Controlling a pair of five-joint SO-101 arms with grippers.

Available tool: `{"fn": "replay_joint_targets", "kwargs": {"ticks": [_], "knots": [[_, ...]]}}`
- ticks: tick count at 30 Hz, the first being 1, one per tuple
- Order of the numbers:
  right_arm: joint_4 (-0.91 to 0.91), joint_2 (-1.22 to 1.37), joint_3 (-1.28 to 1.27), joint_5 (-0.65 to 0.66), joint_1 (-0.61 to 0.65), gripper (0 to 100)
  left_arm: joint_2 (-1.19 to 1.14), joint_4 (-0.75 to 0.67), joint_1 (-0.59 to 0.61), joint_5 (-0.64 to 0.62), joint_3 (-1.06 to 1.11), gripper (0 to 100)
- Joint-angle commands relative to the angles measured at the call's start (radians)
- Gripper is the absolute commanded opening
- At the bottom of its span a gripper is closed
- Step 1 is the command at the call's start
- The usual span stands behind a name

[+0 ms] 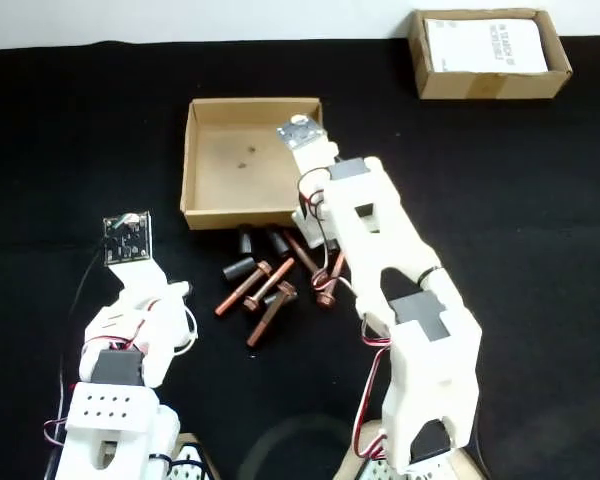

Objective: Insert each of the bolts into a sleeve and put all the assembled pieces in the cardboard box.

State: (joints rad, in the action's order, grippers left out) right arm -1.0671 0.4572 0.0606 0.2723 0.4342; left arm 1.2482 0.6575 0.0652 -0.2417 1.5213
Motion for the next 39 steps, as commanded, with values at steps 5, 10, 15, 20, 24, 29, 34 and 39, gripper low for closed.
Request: {"fn": "replay_joint_targets", "kwargs": {"ticks": [5,10,15,20,24,29,34,39], "knots": [[-0.013,0.05,0.03,0.011,0.007,9.3,0.007,-0.02,0.005,0.006,-0.005,1],[-0.051,0.061,0.033,0.012,0.028,18.2,0.007,-0.02,0.005,0.006,-0.005,1],[-0.039,0.082,0.038,0.006,0.016,5.8,0.007,-0.02,0.005,0.006,-0.004,1],[-0.035,0.117,0.039,0.005,-0.01,0.5,0.007,-0.02,0.005,0.006,-0.004,1],[-0.108,0.11,0.091,0.003,-0.054,0.8,0.007,-0.021,0.005,0.006,-0.002,1],[-0.298,-0.01,0.302,0.003,-0.117,0.8,0.005,-0.023,0.005,0.002,-0.002,1],[-0.544,-0.188,0.469,0.002,-0.133,0.8,-0.053,-0.137,0.002,-0.002,0.013,1],[-0.694,-0.418,0.521,-0.075,-0.174,0.8,-0.275,-0.175,0.005,-0.187,-0.067,1]]}}
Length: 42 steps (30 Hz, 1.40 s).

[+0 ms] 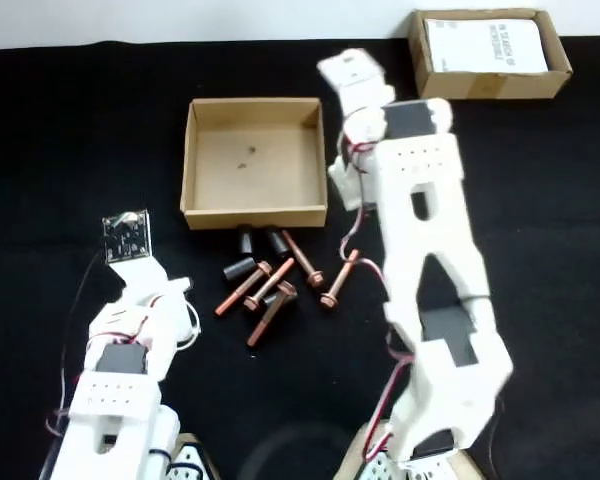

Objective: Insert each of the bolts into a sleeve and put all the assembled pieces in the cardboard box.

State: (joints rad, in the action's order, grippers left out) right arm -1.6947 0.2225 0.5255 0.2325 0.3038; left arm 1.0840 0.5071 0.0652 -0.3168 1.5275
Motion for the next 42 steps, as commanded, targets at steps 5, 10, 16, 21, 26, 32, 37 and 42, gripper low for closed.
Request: {"fn": "replay_joint_targets", "kwargs": {"ticks": [5,10,16,21,26,32,37,42], "knots": [[-0.068,-0.507,-0.139,-0.049,-0.186,0.8,-0.392,0.126,0.016,-0.19,-0.326,1],[-0.054,-0.831,-0.559,-0.017,-0.332,0.8,-0.645,0.543,0.015,-0.189,-0.843,1],[0.133,-1.171,-1.096,0.069,-0.584,0.8,-0.944,1.092,-0.133,-0.19,-1.417,1],[0.349,-1.371,-1.457,0.184,-0.831,0.8,-1.112,1.272,-0.369,-0.196,-1.623,1],[0.529,-1.475,-1.681,0.256,-1.006,0.8,-1.222,1.269,-0.636,-0.196,-1.653,1],[0.581,-1.523,-1.808,0.276,-1.092,0.8,-1.468,1.269,-0.751,-0.189,-1.755,1],[0.581,-1.558,-1.84,0.27,-1.092,0.8,-1.67,1.267,-0.763,-0.195,-1.994,1],[0.582,-1.604,-1.836,0.269,-1.089,0.8,-1.87,1.267,-0.76,-0.195,-2.259,1]]}}
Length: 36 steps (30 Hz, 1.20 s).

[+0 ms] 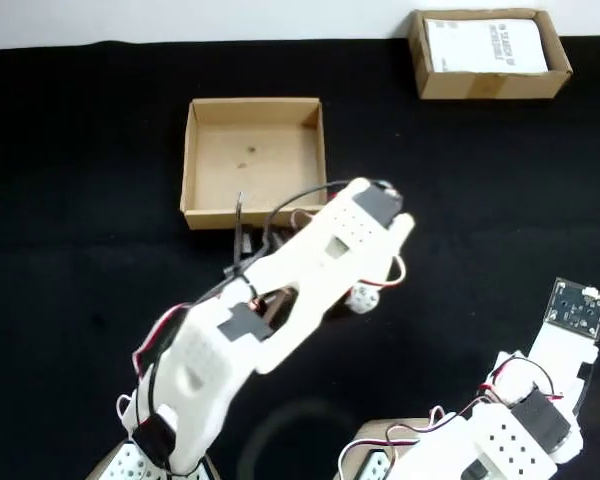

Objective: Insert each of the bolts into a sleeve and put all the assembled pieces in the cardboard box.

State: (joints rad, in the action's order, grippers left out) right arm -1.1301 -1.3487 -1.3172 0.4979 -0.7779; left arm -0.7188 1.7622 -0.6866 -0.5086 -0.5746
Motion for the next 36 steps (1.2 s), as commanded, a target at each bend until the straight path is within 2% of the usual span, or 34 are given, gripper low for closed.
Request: {"fn": "replay_joint_targets", "kwargs": {"ticks": [1,6,12,19,24,27,33,36], "knots": [[0.018,-0.042,0.007,0.003,-0.005,0.8,-0.104,0.012,-0.01,-0.003,-0.199,1],[0.016,-0.074,0.004,0.003,-0.005,0.8,-0.251,0.012,-0.019,-0.005,-0.331,1],[0.015,-0.076,0.004,0.003,0.013,0.8,-0.263,0.014,-0.012,-0.005,-0.331,1],[0.015,-0.076,0.004,0.003,0.073,0.8,-0.272,0.002,0.134,-0.005,-0.381,1],[0.015,-0.076,0.002,0.003,0.107,0.8,-0.272,-0.183,0.243,-0.003,-0.415,1],[0.015,-0.076,0.004,0.002,0.131,0.8,-0.268,-0.235,0.269,-0.003,-0.417,1],[0.015,-0.074,0.004,0.002,0.136,0.8,-0.262,-0.215,0.22,-0.011,-0.475,1],[0.015,-0.073,0.002,0.002,0.136,0.8,-0.262,-0.129,0.134,-0.15,-0.644,1]]}}
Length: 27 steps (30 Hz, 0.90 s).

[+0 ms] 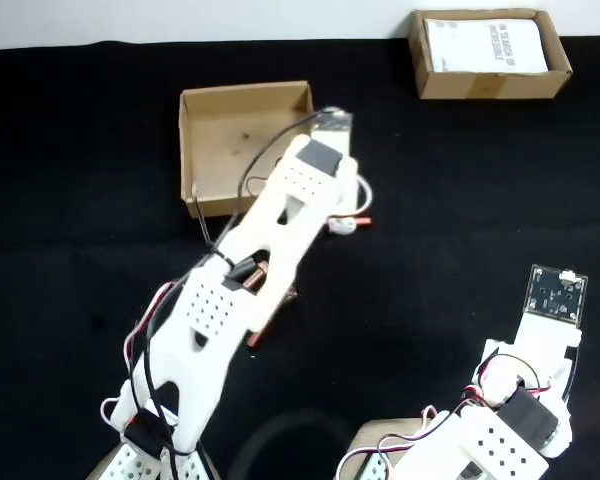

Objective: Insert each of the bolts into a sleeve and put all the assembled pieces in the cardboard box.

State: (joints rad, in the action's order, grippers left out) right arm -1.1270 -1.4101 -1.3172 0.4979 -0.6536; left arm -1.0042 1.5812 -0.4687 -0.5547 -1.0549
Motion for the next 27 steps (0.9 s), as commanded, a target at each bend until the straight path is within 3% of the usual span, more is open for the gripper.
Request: {"fn": "replay_joint_targets", "kwargs": {"ticks": [1,5,10,17,27], "knots": [[0.012,-0.01,0.002,0.002,0.012,0.8,0.022,0.068,-0.11,-0.158,-0.231,1],[0.008,-0.01,0.002,0.002,0.012,0.8,0.013,0.074,-0.157,-0.281,-0.449,11],[0.002,-0.01,0.002,0.003,0.012,0.8,-0.007,0.061,-0.16,-0.47,-0.455,22],[-0.031,-0.01,0.002,0.006,0.012,0.8,-0.194,0.017,-0.045,-0.634,-0.449,23],[-0.03,-0.008,-0.008,0.003,0.094,0.8,-0.255,0.054,0.045,-0.707,-0.449,24]]}}
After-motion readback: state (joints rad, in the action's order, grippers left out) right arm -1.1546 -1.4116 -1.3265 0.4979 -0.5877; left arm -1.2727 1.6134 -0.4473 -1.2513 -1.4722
